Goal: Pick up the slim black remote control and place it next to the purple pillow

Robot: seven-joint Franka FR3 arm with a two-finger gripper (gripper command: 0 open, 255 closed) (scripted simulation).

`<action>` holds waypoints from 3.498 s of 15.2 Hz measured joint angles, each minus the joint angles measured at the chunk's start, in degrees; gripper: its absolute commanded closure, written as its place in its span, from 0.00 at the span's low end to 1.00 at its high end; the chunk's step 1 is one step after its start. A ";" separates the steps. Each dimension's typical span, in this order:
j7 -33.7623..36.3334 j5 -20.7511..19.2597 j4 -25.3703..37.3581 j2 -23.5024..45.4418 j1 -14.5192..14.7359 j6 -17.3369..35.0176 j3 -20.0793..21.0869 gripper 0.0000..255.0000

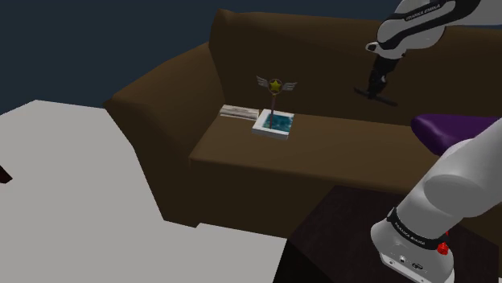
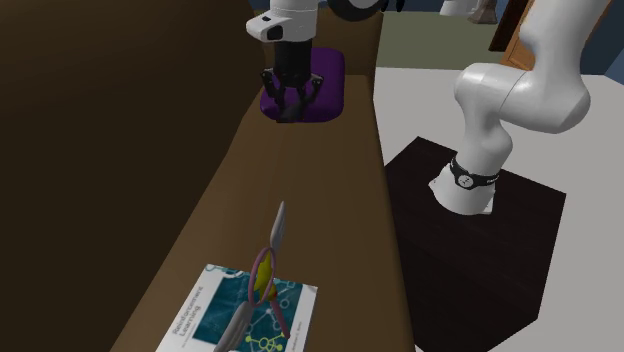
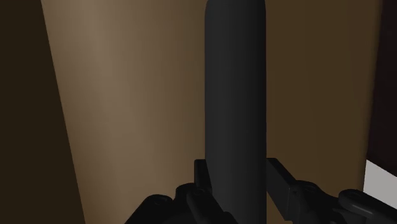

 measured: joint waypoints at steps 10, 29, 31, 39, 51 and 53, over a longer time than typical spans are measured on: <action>-4.84 -11.07 -11.04 -16.74 -10.35 -3.25 -1.95 1.00; -27.80 -24.60 -11.56 -31.55 -27.42 -11.26 -15.28 1.00; -30.54 -25.67 -10.40 -31.96 -28.37 -11.78 -17.28 1.00; -38.74 -28.99 -6.77 -32.88 -30.42 -12.49 -24.04 1.00; -37.71 -33.43 -11.57 -30.76 -28.05 -3.59 -32.26 1.00; -37.47 -34.27 -12.49 -30.46 -27.79 -2.13 -33.56 1.00</action>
